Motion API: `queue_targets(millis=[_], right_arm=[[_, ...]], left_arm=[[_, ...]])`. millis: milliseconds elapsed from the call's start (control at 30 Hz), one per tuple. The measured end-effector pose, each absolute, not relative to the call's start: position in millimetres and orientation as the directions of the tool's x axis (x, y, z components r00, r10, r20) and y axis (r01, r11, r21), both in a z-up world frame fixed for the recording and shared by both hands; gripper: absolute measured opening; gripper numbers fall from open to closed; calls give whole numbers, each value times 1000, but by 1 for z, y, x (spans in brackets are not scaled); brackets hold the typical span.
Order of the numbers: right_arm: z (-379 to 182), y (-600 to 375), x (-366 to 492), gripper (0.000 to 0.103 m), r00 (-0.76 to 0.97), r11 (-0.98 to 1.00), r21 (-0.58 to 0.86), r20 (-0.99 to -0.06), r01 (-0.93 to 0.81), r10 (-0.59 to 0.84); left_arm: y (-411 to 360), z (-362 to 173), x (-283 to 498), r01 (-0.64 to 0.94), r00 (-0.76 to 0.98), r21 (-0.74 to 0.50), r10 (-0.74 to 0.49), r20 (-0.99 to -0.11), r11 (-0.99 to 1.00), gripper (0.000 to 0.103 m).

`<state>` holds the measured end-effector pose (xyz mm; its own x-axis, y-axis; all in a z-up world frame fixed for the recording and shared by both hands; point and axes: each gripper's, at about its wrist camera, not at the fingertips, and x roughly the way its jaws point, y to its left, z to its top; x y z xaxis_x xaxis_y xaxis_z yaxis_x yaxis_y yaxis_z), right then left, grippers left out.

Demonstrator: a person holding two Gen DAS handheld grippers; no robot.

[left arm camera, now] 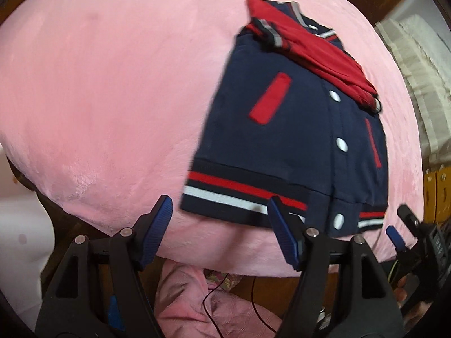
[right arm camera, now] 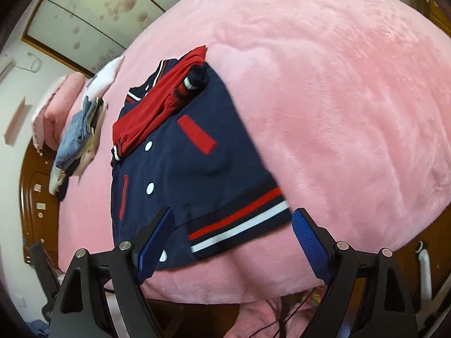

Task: Fold large clothes
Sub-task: 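Grasp the striped navy hem band with both grippers and lift toward the collar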

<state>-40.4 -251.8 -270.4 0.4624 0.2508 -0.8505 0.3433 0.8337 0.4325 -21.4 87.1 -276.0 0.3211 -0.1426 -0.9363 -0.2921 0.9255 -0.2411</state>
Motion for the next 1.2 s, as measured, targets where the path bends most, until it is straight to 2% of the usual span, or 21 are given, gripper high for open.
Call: queue_targets(millis=[67, 167, 267, 367, 433, 600, 633, 667, 767, 867, 967, 1200], right_arm=[[-282, -259, -39, 86, 475, 852, 431, -840, 296, 260], [-301, -270, -36, 64, 453, 867, 435, -841, 243, 295], [-317, -280, -36, 52, 459, 839, 493, -815, 230, 353], [-328, -292, -33, 49, 438, 787, 562, -792, 255, 425], [-331, -295, -29, 43, 426, 742, 617, -764, 262, 484], [-333, -288, -22, 24, 390, 681, 686, -717, 254, 577], [-333, -284, -21, 20, 384, 675, 695, -710, 246, 591], [-332, -281, -20, 17, 384, 673, 699, -706, 243, 595], [-325, -276, -19, 12, 422, 645, 724, -679, 245, 601], [-316, -279, -20, 10, 485, 544, 795, -600, 269, 636], [-307, -283, -18, 10, 562, 416, 861, -507, 294, 653], [-266, -285, 25, 9, 649, 319, 914, -404, 252, 645]], left_arm=[[100, -289, -20, -311, 318, -283, -181, -930, 907, 67], [111, -301, -19, -310, 338, -354, -246, -909, 882, 67], [120, -309, -19, -301, 381, -423, -299, -875, 855, 67], [124, -313, -23, -292, 411, -456, -320, -854, 841, 63], [123, -312, -25, -274, 427, -481, -342, -837, 833, 48], [120, -311, -24, -280, 436, -532, -388, -812, 799, 31], [121, -309, -25, -288, 439, -547, -400, -805, 786, 20], [121, -308, -25, -295, 444, -569, -417, -793, 768, 14], [118, -297, -26, -304, 476, -602, -430, -767, 738, 10], [114, -279, -27, -289, 506, -623, -436, -744, 726, 9], [110, -256, -21, -291, 531, -648, -445, -722, 704, 9], [114, -199, 22, -267, 591, -660, -422, -688, 702, 9]])
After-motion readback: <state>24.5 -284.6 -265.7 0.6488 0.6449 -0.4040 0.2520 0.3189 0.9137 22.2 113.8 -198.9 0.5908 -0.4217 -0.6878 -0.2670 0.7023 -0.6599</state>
